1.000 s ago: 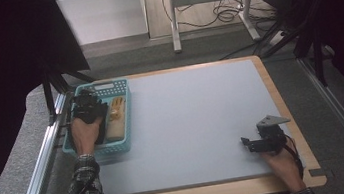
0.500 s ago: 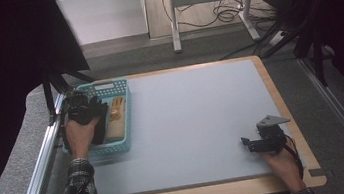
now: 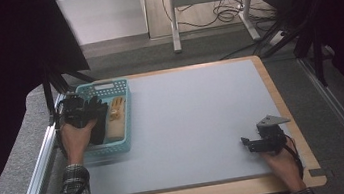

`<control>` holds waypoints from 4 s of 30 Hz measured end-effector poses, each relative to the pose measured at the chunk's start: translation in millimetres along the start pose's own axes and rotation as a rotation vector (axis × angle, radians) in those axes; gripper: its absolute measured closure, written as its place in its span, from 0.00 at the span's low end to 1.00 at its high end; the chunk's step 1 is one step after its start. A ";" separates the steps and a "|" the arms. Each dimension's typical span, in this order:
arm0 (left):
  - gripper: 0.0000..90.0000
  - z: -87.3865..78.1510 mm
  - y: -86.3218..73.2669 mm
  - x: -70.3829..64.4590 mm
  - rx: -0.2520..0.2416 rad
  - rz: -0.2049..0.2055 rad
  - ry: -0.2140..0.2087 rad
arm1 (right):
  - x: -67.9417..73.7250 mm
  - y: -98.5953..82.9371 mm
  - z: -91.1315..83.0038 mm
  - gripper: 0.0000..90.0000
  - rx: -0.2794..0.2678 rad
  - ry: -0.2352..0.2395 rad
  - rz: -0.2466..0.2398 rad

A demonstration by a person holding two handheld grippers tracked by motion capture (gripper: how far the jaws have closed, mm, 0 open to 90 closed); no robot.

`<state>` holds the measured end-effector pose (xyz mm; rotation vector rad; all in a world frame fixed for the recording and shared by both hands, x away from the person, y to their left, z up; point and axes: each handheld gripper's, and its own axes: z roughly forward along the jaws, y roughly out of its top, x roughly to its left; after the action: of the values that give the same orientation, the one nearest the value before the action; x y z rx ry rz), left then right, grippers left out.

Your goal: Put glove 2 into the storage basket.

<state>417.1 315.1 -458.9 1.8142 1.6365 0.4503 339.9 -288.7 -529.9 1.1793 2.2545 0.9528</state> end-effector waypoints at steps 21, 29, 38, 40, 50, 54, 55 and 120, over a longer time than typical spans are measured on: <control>0.05 -20.1 -9.2 -11.9 -0.058 0.074 -0.074 | 0.0 0.0 0.0 0.20 0.000 0.000 -0.001; 0.03 -30.0 -9.8 -24.9 -0.079 0.112 -0.099 | 0.0 0.0 -0.1 0.20 0.001 0.000 -0.001; 0.02 -35.8 -11.5 -41.1 -0.084 0.162 -0.117 | 0.0 0.0 -0.1 0.20 0.001 0.000 -0.001; 0.02 -37.5 -12.2 -44.9 -0.088 0.171 -0.120 | 0.0 0.0 -0.1 0.20 0.001 0.000 -0.001; 0.02 -42.1 -15.8 -58.4 -0.105 0.207 -0.121 | 0.0 0.0 -0.1 0.20 0.001 0.000 -0.001; 0.02 -42.3 -17.4 -62.7 -0.106 0.220 -0.117 | 0.0 0.0 -0.1 0.20 0.001 0.000 -0.001; 0.01 -42.4 -17.7 -63.4 -0.107 0.227 -0.118 | 0.0 0.0 -0.1 0.20 0.001 0.000 -0.001; 0.00 -24.1 -44.3 -158.0 -0.139 0.370 -0.221 | 0.0 0.2 0.0 0.20 0.000 -0.001 -0.001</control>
<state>342.5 167.7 -444.3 1.9855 1.0979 0.4904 340.0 -288.6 -529.8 1.1782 2.2541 0.9512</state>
